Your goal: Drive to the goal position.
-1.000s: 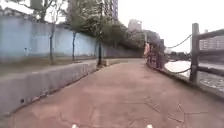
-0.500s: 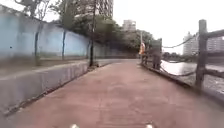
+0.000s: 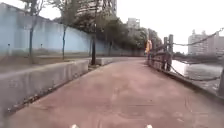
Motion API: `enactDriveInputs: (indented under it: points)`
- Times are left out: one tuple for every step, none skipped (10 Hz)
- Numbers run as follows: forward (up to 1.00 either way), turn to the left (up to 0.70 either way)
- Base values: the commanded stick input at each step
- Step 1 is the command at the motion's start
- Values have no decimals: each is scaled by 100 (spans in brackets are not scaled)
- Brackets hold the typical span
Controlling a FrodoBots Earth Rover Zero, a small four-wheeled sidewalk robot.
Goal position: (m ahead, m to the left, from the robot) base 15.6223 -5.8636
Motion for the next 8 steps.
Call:
enactDriveInputs:
  points:
    - [100,0]
    - [100,0]
    - [100,0]
    - [100,-16]
    - [100,-40]
    - [100,-40]
    - [100,-40]
    - [100,-40]
